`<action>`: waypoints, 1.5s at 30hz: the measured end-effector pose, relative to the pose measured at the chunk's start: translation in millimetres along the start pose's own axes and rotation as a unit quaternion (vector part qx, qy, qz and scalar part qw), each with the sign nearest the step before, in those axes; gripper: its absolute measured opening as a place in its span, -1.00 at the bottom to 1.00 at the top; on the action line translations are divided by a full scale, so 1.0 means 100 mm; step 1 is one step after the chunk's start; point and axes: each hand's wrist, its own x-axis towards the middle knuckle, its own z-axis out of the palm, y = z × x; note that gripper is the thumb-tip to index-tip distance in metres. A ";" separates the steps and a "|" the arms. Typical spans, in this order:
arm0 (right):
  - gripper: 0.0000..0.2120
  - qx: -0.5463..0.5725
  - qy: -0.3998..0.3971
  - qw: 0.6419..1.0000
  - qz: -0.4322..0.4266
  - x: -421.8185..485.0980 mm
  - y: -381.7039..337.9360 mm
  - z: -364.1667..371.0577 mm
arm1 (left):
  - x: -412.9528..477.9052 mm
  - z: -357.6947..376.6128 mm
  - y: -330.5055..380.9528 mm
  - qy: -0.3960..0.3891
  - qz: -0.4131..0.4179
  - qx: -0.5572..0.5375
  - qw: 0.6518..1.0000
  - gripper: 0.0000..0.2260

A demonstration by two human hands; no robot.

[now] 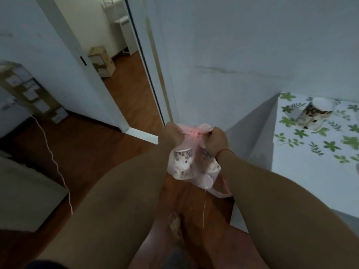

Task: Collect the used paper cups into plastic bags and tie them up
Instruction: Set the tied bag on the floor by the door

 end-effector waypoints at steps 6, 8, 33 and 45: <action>-0.73 -0.041 -0.041 0.990 0.128 1.05 0.46 1.13 | 1.33 0.78 -0.75 -0.143 -0.033 0.060 0.987 -0.84; -0.73 -0.035 -0.047 0.985 0.165 1.33 0.73 1.45 | 1.67 1.06 -1.02 -0.172 -0.028 0.093 0.980 -0.83; -0.86 0.025 0.009 0.960 0.278 3.00 4.38 3.88 | 3.29 4.76 -3.39 -0.340 0.113 0.073 0.931 -0.67; -0.81 -0.102 -0.045 0.964 0.241 3.18 4.81 3.92 | 3.25 5.35 -3.55 -0.391 0.120 0.158 0.899 -0.85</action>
